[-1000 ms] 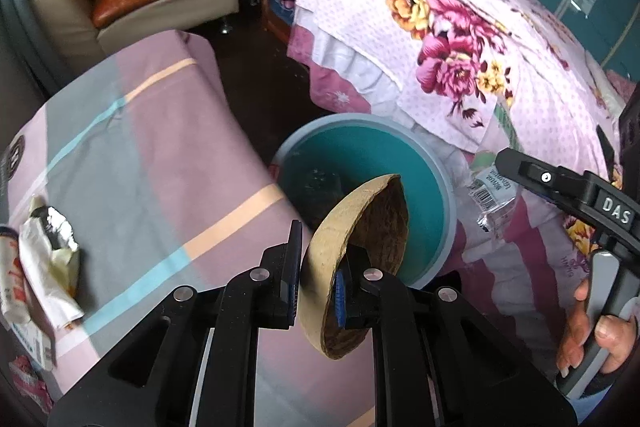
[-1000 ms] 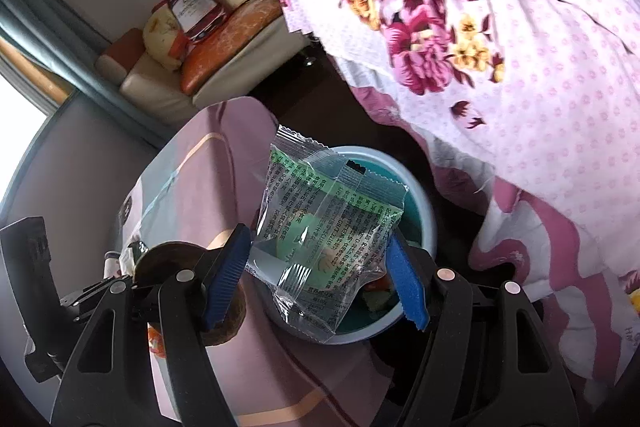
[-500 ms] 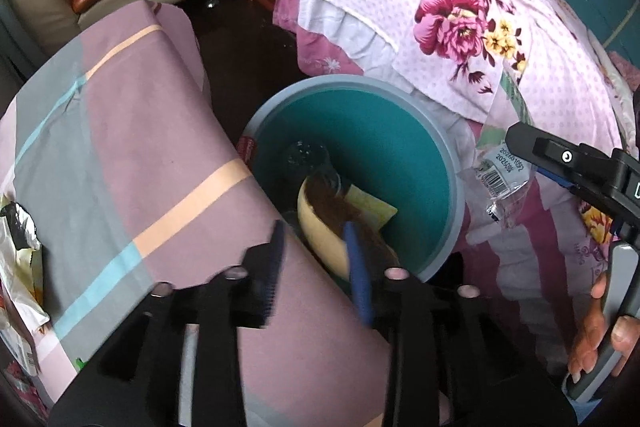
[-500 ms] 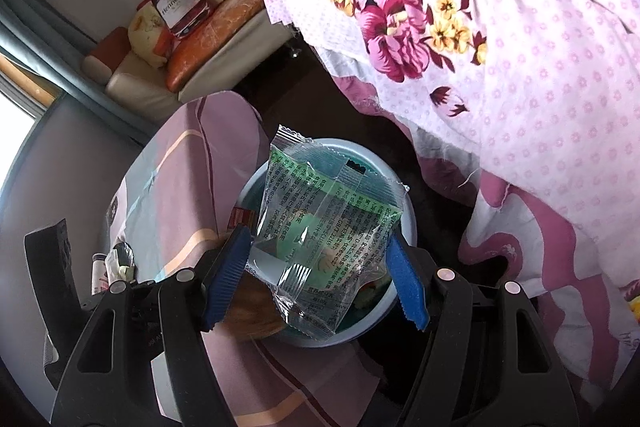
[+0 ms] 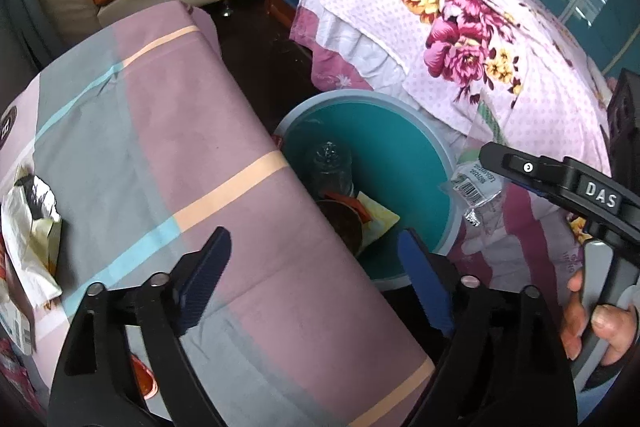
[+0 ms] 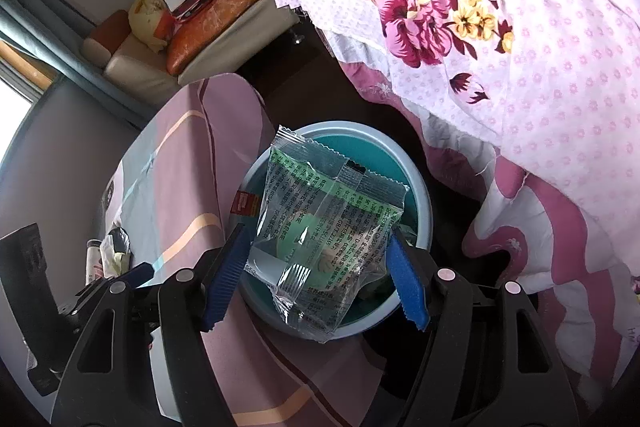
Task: Collect trash
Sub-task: 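Drop the coconut shell into the bin while the right tool drops the plastic bag, then grasp the orange jelly cup with the right tool while the left grasps the pink snack bag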
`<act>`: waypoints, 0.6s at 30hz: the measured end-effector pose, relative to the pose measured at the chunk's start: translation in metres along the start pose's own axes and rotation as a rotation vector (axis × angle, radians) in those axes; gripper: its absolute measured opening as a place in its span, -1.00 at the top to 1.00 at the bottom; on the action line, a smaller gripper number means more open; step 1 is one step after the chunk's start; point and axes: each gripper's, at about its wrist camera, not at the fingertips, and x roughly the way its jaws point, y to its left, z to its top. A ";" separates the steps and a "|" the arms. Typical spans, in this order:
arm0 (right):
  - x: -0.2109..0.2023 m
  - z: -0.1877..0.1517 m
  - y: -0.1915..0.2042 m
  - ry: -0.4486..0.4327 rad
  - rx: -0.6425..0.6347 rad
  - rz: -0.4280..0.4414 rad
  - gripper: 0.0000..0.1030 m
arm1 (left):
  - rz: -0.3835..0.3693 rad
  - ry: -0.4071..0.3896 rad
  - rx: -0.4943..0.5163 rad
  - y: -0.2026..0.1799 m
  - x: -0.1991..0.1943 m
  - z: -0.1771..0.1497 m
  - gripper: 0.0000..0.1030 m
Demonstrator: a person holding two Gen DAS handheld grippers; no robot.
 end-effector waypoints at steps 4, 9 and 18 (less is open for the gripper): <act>0.007 -0.002 0.004 0.022 -0.003 -0.017 -0.30 | -0.008 -0.005 -0.023 0.008 -0.005 -0.003 -0.71; 0.015 -0.003 0.011 0.053 0.001 -0.025 -0.42 | -0.010 -0.007 -0.047 0.020 -0.007 -0.008 -0.77; 0.018 -0.008 0.029 0.074 -0.013 -0.051 -0.50 | -0.033 -0.008 -0.086 0.039 -0.012 -0.018 -0.78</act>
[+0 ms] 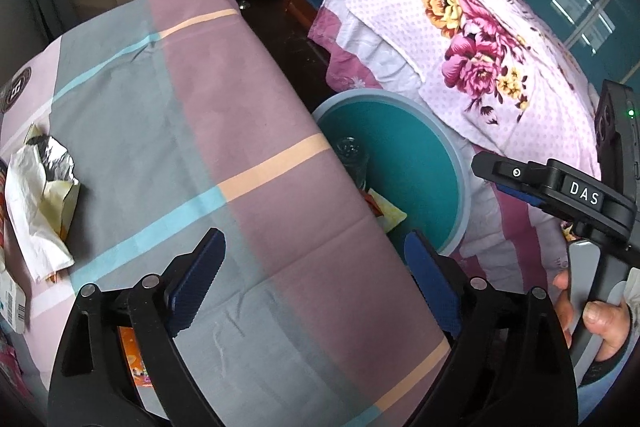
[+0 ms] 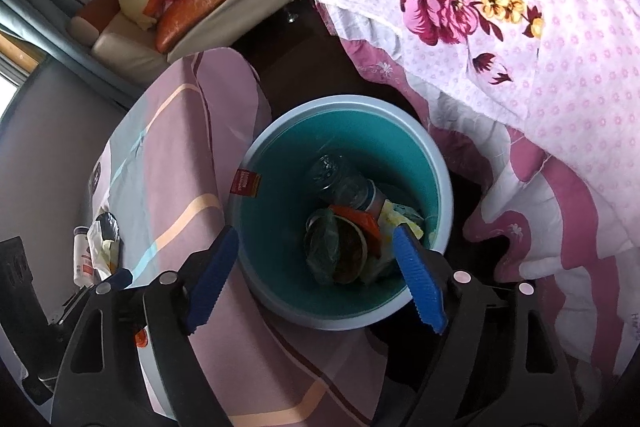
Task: Collect trash
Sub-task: 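Grasp the orange jelly cup with the right tool while the left grasps the pink snack bag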
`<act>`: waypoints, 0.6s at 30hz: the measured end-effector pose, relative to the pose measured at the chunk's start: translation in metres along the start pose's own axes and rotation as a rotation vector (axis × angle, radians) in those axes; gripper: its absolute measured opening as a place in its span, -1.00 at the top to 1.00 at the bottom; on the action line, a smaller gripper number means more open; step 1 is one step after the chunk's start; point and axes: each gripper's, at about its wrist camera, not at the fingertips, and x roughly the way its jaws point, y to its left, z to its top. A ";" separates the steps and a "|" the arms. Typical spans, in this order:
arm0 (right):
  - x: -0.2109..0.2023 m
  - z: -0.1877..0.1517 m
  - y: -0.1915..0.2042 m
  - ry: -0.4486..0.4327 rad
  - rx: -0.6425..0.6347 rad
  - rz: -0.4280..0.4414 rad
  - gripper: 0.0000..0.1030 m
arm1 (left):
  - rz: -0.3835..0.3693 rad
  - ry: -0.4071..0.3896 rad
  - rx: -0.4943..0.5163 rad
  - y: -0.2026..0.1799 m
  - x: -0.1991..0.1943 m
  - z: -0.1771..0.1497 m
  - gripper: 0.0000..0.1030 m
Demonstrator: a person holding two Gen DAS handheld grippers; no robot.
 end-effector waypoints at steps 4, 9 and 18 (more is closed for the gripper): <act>0.000 -0.003 0.013 0.010 -0.019 -0.002 -0.50 | -0.006 -0.012 -0.021 0.011 -0.007 -0.004 -0.78; -0.001 -0.008 0.036 0.015 -0.058 -0.003 -0.50 | -0.007 -0.031 -0.066 0.033 -0.019 -0.012 -0.80; 0.000 -0.022 0.082 0.038 -0.142 0.002 -0.50 | -0.006 -0.066 -0.163 0.080 -0.043 -0.032 -0.84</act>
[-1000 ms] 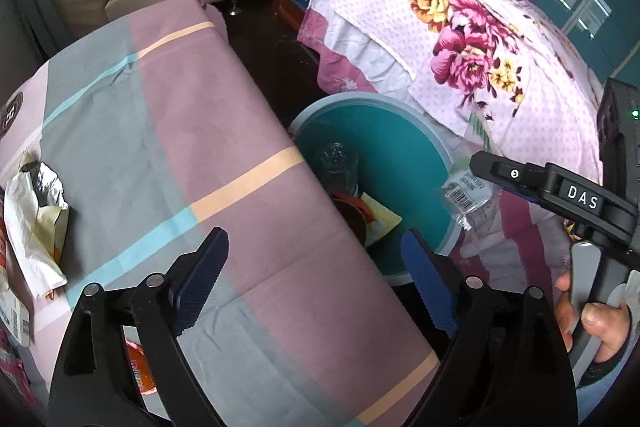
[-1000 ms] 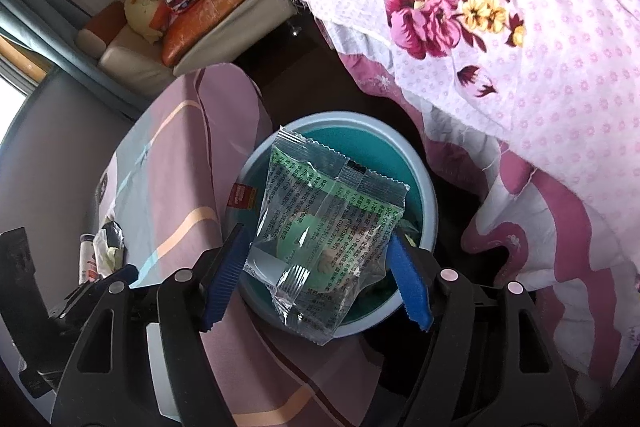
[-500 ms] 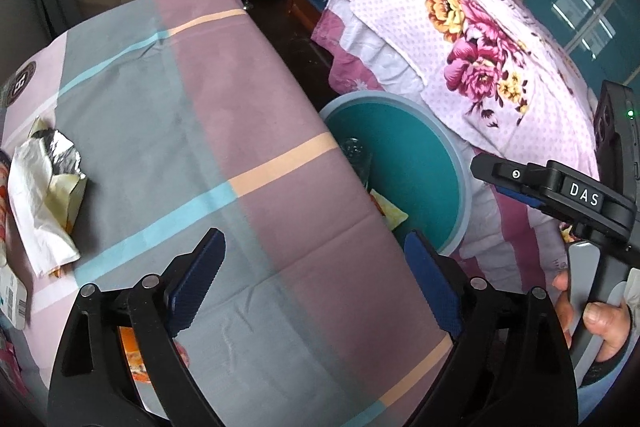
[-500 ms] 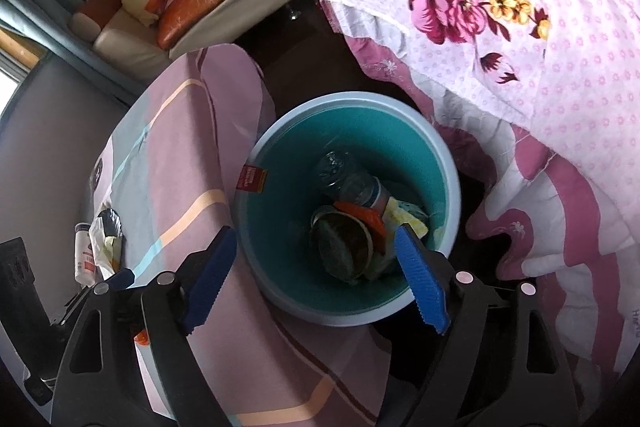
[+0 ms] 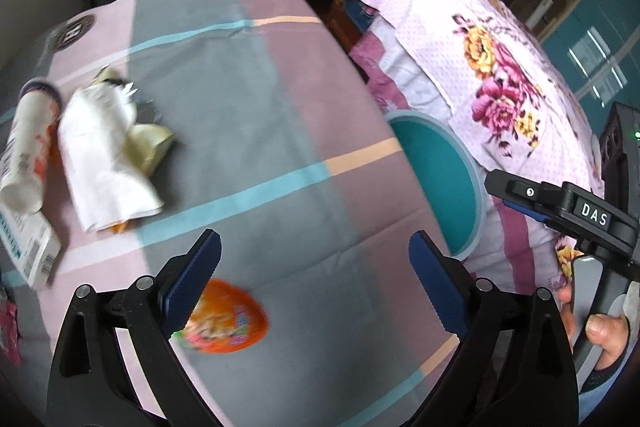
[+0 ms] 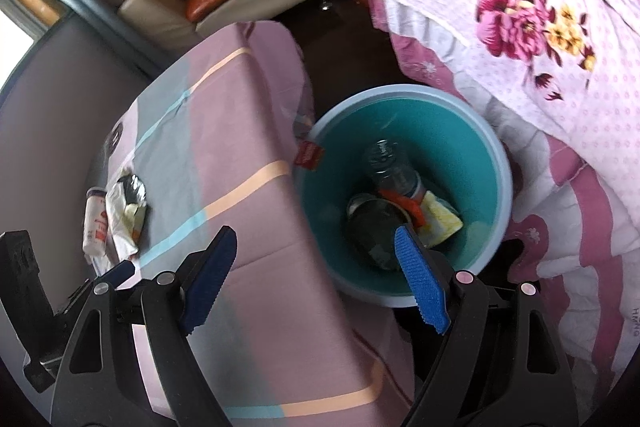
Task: Collect trash
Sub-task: 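Grasp the orange jelly cup with the right tool while the left grasps the pink snack bag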
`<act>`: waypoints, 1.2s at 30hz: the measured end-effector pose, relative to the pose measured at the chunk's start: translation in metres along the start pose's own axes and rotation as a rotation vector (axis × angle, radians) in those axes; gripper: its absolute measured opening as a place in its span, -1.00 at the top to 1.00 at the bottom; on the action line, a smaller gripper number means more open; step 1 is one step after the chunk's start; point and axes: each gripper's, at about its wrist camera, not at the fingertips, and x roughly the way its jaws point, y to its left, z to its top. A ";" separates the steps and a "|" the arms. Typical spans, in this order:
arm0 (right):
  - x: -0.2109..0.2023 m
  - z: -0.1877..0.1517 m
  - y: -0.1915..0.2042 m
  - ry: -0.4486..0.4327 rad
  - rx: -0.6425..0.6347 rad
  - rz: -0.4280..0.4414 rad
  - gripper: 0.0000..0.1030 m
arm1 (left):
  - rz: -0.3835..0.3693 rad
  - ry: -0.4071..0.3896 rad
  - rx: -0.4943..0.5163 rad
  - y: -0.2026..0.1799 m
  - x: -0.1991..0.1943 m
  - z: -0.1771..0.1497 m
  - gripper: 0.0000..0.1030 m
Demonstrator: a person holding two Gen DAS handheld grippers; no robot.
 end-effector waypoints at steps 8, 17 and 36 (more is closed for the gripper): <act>0.010 -0.016 0.055 0.049 -0.114 0.016 -0.50 | 0.023 -0.028 -0.093 0.052 -0.025 -0.019 -0.85; 0.034 -0.049 0.128 0.133 -0.303 0.037 -0.50 | 0.051 -0.060 -0.230 0.123 -0.055 -0.046 -0.85; 0.096 -0.113 0.214 0.216 -0.587 -0.031 -0.04 | 0.130 -0.174 -0.455 0.225 -0.122 -0.108 -0.85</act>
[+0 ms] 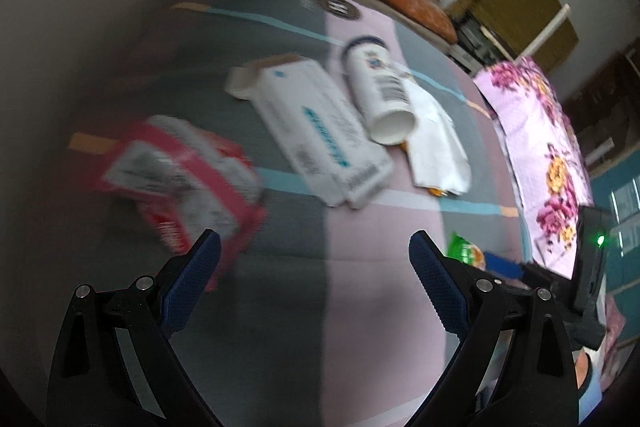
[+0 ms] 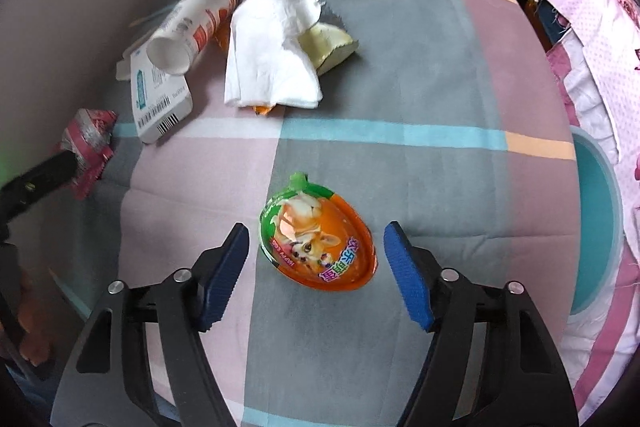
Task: Collect trash
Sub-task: 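Grasp the orange jelly cup with the right tool while the left grasps the pink snack bag, then carry the jelly cup and snack bag over the bin and release both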
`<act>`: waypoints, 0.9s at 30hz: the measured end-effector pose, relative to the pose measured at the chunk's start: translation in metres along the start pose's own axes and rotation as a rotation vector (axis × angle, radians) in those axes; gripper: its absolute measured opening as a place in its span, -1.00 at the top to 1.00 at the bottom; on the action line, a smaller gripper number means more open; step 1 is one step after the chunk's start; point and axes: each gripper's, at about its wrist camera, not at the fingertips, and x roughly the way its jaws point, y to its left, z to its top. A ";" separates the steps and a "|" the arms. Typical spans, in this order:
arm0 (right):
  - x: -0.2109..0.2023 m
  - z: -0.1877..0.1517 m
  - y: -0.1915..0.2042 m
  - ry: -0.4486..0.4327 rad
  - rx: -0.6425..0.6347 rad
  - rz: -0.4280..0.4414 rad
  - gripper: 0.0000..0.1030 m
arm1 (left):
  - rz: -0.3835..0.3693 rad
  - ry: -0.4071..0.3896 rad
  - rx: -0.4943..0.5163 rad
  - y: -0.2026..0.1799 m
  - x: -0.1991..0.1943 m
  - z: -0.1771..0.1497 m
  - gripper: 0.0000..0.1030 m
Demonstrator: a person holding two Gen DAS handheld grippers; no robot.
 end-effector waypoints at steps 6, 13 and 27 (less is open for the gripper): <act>-0.008 0.004 0.015 -0.017 -0.027 0.038 0.00 | 0.066 -0.053 -0.161 0.049 -0.009 0.005 -0.85; -0.019 0.012 0.027 -0.047 -0.033 0.087 0.00 | 0.116 -0.027 -0.252 0.068 0.005 0.018 -0.85; -0.033 0.018 0.002 -0.089 0.022 0.116 0.00 | 0.252 -0.045 -0.165 0.054 0.021 0.024 0.04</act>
